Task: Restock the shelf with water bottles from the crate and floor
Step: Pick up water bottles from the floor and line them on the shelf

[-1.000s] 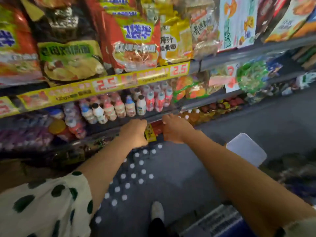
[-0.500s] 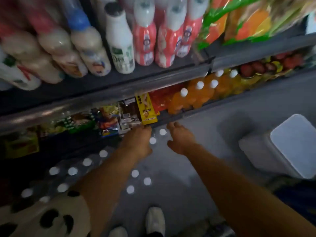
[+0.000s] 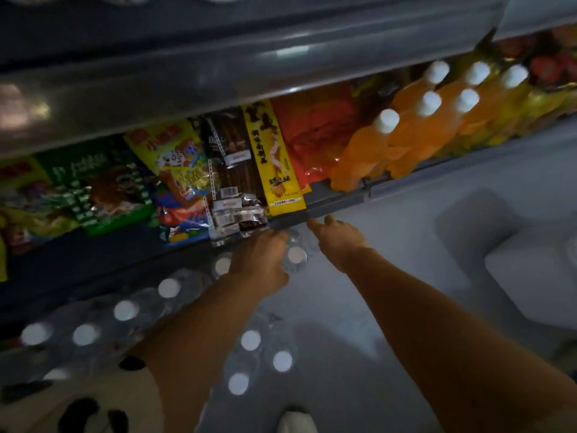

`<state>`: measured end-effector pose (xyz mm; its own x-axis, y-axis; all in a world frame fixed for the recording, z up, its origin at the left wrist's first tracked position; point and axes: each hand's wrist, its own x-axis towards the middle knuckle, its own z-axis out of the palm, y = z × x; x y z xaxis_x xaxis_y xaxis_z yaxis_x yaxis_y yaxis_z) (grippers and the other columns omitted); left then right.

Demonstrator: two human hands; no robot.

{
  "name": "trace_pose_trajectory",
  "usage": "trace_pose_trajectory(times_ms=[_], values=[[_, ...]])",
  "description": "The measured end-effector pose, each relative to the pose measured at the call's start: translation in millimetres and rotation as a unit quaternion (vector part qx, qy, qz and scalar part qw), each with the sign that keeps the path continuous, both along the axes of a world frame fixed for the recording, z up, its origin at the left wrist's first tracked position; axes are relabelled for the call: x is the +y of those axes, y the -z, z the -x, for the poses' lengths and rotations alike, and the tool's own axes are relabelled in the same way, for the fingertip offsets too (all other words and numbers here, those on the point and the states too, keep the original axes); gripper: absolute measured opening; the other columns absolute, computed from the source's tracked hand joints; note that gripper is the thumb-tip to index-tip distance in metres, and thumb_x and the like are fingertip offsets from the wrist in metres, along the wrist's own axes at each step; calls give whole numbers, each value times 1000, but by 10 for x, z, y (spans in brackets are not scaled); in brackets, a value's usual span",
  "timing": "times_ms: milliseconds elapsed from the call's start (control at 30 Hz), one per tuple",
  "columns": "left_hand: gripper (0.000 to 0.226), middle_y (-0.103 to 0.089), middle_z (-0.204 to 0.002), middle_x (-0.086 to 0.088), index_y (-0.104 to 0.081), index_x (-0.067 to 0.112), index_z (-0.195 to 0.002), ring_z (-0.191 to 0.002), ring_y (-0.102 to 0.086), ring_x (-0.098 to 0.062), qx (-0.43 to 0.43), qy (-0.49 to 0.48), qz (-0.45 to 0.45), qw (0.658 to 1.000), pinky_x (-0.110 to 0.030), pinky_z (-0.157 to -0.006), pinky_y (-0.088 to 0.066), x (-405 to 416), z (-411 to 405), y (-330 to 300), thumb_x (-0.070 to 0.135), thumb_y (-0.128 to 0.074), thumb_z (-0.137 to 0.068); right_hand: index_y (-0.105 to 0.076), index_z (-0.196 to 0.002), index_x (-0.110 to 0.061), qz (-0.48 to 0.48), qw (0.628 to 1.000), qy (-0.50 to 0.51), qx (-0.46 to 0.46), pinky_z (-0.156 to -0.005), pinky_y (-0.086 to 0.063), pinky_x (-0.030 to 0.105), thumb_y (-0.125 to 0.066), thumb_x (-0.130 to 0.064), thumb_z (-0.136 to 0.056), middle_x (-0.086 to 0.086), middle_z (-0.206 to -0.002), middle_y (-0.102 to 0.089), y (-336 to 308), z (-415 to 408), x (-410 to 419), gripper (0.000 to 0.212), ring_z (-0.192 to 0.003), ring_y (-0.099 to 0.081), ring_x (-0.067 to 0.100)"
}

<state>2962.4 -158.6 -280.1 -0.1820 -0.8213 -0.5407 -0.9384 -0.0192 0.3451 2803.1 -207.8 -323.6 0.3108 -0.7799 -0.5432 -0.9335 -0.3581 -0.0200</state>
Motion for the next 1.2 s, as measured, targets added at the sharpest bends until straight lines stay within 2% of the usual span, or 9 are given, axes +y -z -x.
trace_pose_trajectory(times_ms=[200, 400, 567, 700, 800, 933, 1067, 1133, 1200], values=[[60, -51, -133, -11, -50, 9, -130, -123, -48, -28, 38, -18, -9, 999, -39, -98, -45, 34, -19, -855, 18, -74, -76, -31, -143, -14, -3, 1000, 25, -18, -86, -46, 39, -49, -14, -94, 19, -125, -53, -1167, 162, 37, 52, -110, -56, 37], [64, -51, -133, -7, -50, 13, -130, -122, -49, -25, 88, -16, 7, 996, -36, -97, -44, 151, 107, -2439, 24, -77, -74, -43, -131, -13, 4, 993, 50, -106, -85, -44, 39, -58, -25, -88, 14, -129, -54, -3288, 315, 216, 46, -113, -53, 36], [79, -45, -139, 0, -42, 19, -136, -126, -45, -20, 108, 14, 53, 993, -28, -99, -38, 281, 64, -3990, 39, -80, -70, -50, -125, -13, 40, 992, -15, -117, -81, -40, 34, -63, -27, -86, 12, -125, -56, -5101, 220, 362, 43, -116, -52, 32], [88, -55, -131, 5, -43, 32, -130, -117, -55, -16, 157, 22, 90, 983, -36, -95, -48, 362, -106, -5008, 51, -82, -54, -53, -119, -17, 86, 989, -42, -116, -74, -38, 30, -62, -29, -87, 12, -117, -60, -6429, -9, 579, 35, -109, -55, 31], [88, -55, -133, 4, -43, 25, -135, -117, -55, -16, 165, 48, 114, 978, -36, -97, -46, 532, -290, -5956, 39, -87, -60, -56, -120, -17, 128, 979, -69, -141, -81, -39, 29, -63, -31, -88, 11, -122, -59, -7380, -204, 784, 36, -113, -54, 28], [68, -57, -125, 6, -50, 22, -133, -121, -55, -19, 210, 65, 136, 966, -31, -95, -45, 777, -577, -7029, 16, -83, -74, -62, -110, -14, 181, 963, -98, -175, -69, -34, 26, -66, -30, -86, 9, -106, -63, -8498, -495, 1039, 30, -98, -56, 24], [70, -60, -121, 5, -54, 19, -129, -112, -54, -9, 237, 71, 198, 948, -16, -83, -37, 924, -878, -7724, 22, -87, -68, -67, -97, -9, 238, 938, -139, -208, -65, -28, 22, -69, -22, -83, 1, -84, -56, -9381, -769, 1287, 19, -80, -49, 17], [66, -62, -116, 8, -56, 20, -124, -108, -57, -9, 262, 59, 199, 942, -19, -86, -42, 1011, -1002, -8058, 20, -88, -66, -64, -80, -17, 261, 927, -159, -219, -59, -27, 20, -69, -19, -81, -6, -71, -50, -9759, -895, 1392, 5, -75, -45, 14], [60, -66, -118, 6, -60, 22, -118, -110, -62, -11, 298, 54, 213, 929, -32, -99, -48, 1072, -1114, -8323, 16, -88, -65, -56, -72, -23, 285, 917, -163, -225, -56, -31, 18, -69, -20, -80, -11, -64, -46, -10094, -1013, 1465, 16, -72, -46, 14]])
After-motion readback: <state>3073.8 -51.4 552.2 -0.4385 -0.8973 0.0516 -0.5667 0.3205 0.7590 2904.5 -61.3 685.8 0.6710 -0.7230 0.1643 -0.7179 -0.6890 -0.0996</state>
